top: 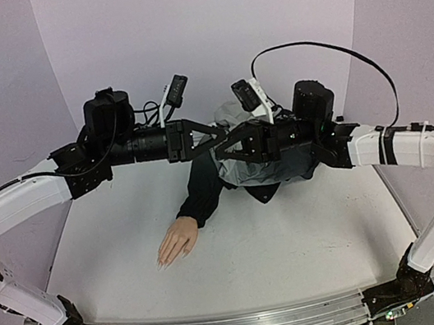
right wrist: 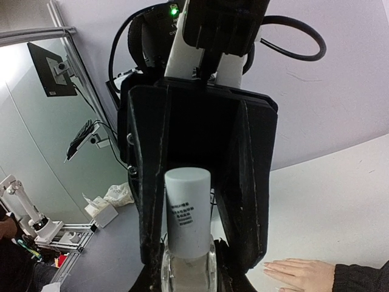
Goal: Paint the nails
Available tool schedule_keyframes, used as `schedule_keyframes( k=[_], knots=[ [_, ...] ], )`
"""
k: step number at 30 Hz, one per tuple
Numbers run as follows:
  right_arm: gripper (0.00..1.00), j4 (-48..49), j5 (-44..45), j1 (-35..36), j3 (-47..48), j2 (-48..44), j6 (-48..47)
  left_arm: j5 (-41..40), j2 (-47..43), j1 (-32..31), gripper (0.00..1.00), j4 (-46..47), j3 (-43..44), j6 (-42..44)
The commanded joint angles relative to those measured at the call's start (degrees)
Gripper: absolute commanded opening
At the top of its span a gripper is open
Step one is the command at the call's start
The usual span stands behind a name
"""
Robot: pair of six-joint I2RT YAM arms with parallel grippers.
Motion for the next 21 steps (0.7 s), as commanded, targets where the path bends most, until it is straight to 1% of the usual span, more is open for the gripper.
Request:
schedule_keyframes(
  k=[1,5,8,11,13,14,16,17,18,19,20,21],
  knots=[
    [0.00,3.91,-2.60,-1.57,2.90,1.60,0.47,0.03,1.77,-0.15,0.31,3.74,6.05,1.91],
    [0.00,3.91,-3.24,-3.07,3.09,3.21,-0.23,-0.31,4.09,0.40,0.20,3.74,7.35,1.99],
    [0.00,3.83,-2.65,-4.05,3.01,4.26,-0.97,-0.83,5.74,0.55,0.08,3.54,8.43,2.43],
    [0.00,2.53,2.25,-4.33,2.59,4.18,-3.53,-3.81,7.59,0.55,0.00,2.35,8.82,3.32],
    [0.00,-0.78,9.98,-4.34,2.46,3.35,-6.92,-7.05,8.56,0.55,0.00,1.32,9.23,3.90],
    [0.00,-4.39,17.46,-4.08,2.77,2.88,-9.34,-9.43,9.00,0.55,0.00,-0.73,9.45,3.86],
    [0.00,-13.68,51.59,-0.24,4.05,1.40,-14.89,-16.39,9.96,0.55,0.00,-4.37,10.37,2.98],
    [0.00,-16.65,70.85,3.53,4.31,0.93,-17.77,-21.77,10.65,0.51,0.00,-6.92,11.25,1.97],
    [0.00,-14.98,83.68,6.53,3.70,0.83,-21.46,-26.16,11.80,0.55,0.00,-10.41,12.82,0.82],
    [0.00,-10.78,93.27,8.77,2.39,1.09,-24.93,-29.24,13.16,0.55,0.00,-14.29,15.00,-0.99],
    [0.00,-7.38,97.89,10.06,1.46,1.56,-28.94,-30.77,15.05,0.57,0.00,-17.96,18.36,-1.64],
    [0.00,-6.25,99.02,10.46,1.42,2.15,-30.11,-30.91,16.90,0.77,0.00,-20.71,20.95,-1.95]
  ],
)
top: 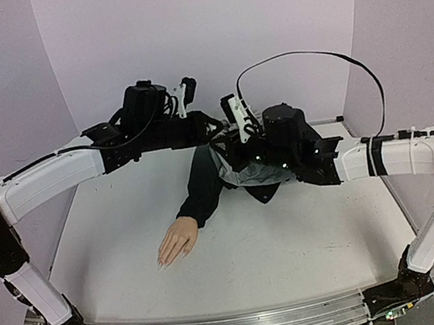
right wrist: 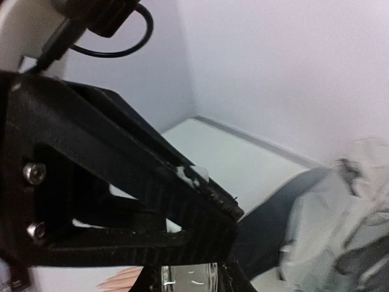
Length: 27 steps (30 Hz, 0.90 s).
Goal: Paint the nails
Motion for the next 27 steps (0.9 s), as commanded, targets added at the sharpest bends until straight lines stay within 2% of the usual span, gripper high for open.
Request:
schedule_keyframes(
  k=[1,2,6,7,13,16,21,23,27],
  knots=[
    [0.00,5.60,44.18,4.36,1.04,-0.46,-13.49,-7.88,5.41,-1.54,0.00,-14.29,12.10,-3.90],
    [0.00,5.64,41.53,4.39,1.35,-0.35,-13.82,-6.76,6.30,-1.45,0.00,-15.47,13.30,-4.15],
    [0.00,4.91,19.10,4.31,1.77,-0.86,-15.61,-3.38,5.79,-1.35,0.01,-15.29,13.59,-4.80],
    [0.00,4.87,15.75,4.30,1.45,-1.31,-14.86,-3.01,5.21,-1.38,0.02,-15.04,13.10,-4.87],
    [0.00,4.49,-2.08,2.77,-1.18,-4.71,-10.46,1.41,-1.02,-1.11,0.31,-9.90,6.97,-5.31],
    [0.00,4.38,-14.94,0.61,-2.11,-6.05,-6.25,4.94,-4.91,-0.78,0.56,-5.50,2.35,-5.59],
    [0.00,3.73,-30.45,-1.48,-1.99,-7.16,-2.01,11.97,-9.36,-0.30,0.83,0.48,-4.50,-5.54],
    [0.00,3.71,-36.79,-2.40,-1.49,-7.05,0.33,15.45,-11.02,-0.29,0.88,3.68,-6.85,-6.00],
    [0.00,3.93,-45.36,-3.24,0.15,-5.82,4.41,21.86,-14.24,-0.34,0.89,13.46,-11.64,-7.02]
  ],
)
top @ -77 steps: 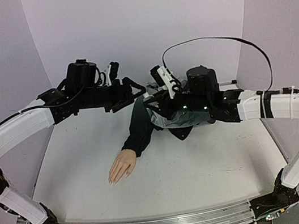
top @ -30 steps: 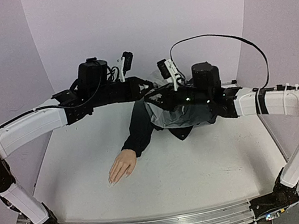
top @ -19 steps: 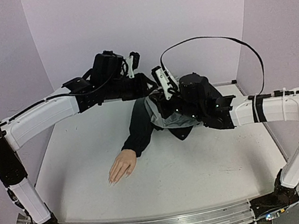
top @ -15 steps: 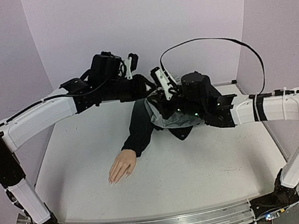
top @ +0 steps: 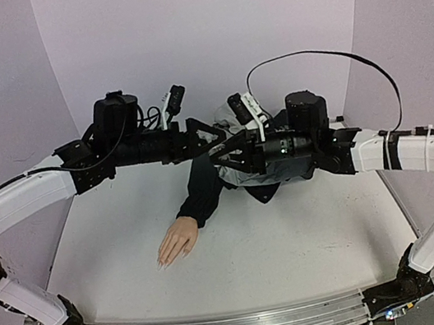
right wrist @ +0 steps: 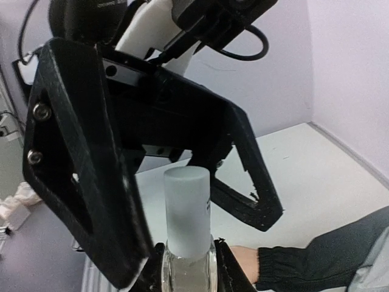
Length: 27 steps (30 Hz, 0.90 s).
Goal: Paint the nails
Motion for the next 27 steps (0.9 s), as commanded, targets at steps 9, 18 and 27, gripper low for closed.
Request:
schedule_keyframes(
  k=[9,18,27],
  knots=[
    [0.00,6.70,-17.62,-1.01,3.51,-0.18,9.88,11.38,-6.00,0.17,0.52,16.77,-5.69,-1.26],
    [0.00,9.19,-14.51,-3.15,2.69,0.02,11.66,8.76,-4.88,-0.45,0.33,16.60,-5.63,1.47],
    [0.00,9.13,-6.73,-4.38,2.71,0.88,7.81,4.10,-0.05,-0.44,0.13,12.88,-0.78,4.78]
  ],
)
